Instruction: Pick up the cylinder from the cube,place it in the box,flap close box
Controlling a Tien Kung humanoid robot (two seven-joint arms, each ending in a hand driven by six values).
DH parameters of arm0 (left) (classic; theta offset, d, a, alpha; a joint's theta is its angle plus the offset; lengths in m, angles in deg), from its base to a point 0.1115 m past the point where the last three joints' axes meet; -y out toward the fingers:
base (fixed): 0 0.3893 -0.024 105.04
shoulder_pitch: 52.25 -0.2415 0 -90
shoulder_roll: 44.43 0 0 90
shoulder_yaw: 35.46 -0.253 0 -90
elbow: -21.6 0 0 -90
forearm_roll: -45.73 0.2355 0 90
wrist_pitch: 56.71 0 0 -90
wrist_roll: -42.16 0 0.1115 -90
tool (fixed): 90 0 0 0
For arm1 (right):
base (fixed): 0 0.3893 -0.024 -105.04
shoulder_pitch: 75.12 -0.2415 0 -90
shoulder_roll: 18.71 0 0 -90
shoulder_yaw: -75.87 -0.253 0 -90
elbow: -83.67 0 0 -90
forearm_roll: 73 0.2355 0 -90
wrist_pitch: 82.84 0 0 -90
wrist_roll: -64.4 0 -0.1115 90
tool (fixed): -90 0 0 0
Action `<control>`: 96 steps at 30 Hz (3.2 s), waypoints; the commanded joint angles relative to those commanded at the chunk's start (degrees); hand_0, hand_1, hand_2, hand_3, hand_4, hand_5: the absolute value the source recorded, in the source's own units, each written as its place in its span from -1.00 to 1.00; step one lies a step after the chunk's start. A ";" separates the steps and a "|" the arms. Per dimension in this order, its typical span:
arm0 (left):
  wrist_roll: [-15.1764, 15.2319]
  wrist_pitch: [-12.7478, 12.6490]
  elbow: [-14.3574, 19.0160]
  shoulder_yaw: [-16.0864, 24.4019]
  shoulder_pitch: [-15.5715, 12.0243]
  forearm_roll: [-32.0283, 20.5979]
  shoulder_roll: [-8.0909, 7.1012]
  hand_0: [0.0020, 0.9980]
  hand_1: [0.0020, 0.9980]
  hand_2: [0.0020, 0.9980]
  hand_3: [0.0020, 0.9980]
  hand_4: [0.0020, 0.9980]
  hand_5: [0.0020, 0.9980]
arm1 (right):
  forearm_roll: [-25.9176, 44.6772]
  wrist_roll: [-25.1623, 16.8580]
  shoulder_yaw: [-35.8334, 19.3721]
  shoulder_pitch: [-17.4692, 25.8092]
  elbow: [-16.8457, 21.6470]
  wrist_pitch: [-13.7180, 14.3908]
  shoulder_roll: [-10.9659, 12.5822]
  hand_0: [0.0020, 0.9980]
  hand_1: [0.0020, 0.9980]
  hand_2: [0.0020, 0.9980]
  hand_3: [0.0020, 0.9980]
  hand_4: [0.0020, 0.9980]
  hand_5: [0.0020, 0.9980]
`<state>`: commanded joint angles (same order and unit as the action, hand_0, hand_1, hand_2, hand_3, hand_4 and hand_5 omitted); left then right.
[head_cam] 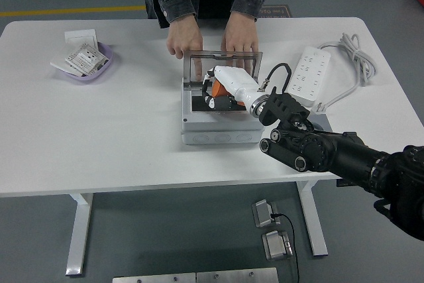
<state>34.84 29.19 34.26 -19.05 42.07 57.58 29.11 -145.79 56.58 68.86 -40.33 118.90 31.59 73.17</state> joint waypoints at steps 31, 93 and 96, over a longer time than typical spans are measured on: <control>0.10 0.19 -0.82 -3.85 -1.72 -4.86 0.56 0.26 0.31 0.21 0.25 0.27 -0.71 | -5.36 15.78 -25.14 1.48 33.97 -12.24 19.68 0.53 0.29 0.27 0.37 0.91 0.01; 0.20 0.01 -0.30 -1.91 -0.80 -3.16 0.08 0.26 0.30 0.21 0.25 0.27 -0.70 | -1.07 11.42 -9.34 6.36 36.20 -6.62 20.81 0.49 0.23 0.25 0.43 0.88 0.12; 0.20 0.00 -0.25 -1.61 -0.83 -2.91 0.16 0.26 0.30 0.21 0.25 0.27 -0.70 | -1.50 11.55 -9.66 7.00 36.94 -6.66 21.19 0.49 0.23 0.25 0.43 0.88 0.12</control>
<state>35.04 29.20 34.02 -20.66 41.24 54.67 29.26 -147.30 68.13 59.20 -33.33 155.83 24.93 94.36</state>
